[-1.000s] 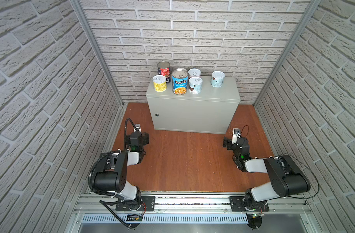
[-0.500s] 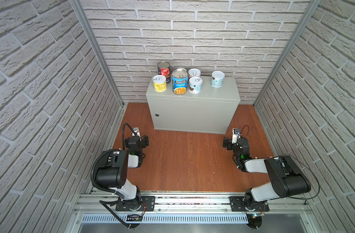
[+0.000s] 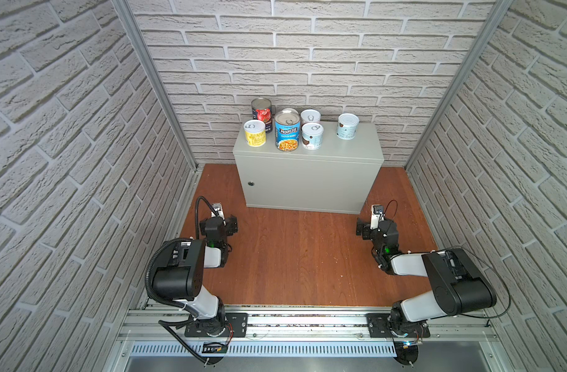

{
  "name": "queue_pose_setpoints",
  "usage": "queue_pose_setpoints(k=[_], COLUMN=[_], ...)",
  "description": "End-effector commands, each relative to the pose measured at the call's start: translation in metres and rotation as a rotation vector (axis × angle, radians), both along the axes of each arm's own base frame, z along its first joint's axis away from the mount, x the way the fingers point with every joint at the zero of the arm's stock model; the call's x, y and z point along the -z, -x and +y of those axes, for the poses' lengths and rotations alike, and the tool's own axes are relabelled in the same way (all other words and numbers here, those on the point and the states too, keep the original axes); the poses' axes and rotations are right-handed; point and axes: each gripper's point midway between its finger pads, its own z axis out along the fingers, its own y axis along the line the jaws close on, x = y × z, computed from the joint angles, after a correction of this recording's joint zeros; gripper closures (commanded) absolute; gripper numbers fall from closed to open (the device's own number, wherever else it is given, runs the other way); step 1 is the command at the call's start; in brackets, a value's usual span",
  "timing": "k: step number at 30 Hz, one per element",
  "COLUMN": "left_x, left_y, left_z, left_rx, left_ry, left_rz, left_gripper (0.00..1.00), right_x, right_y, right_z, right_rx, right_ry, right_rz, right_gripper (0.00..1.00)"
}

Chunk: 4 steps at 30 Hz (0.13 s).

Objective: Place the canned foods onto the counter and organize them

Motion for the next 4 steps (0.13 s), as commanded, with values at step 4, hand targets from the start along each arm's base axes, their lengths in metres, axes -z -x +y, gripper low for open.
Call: queue_pose_setpoints(k=[4], left_x=[-0.0156], left_y=[-0.0051], left_z=[0.0014], left_rx=[-0.002], left_ry=[0.006], left_rz=[-0.072], left_gripper=[0.02], right_x=[-0.0173], right_y=[-0.0078], right_z=[0.0002], right_rx=[-0.005], right_ry=[-0.008], right_rz=[-0.052], right_gripper=[0.00])
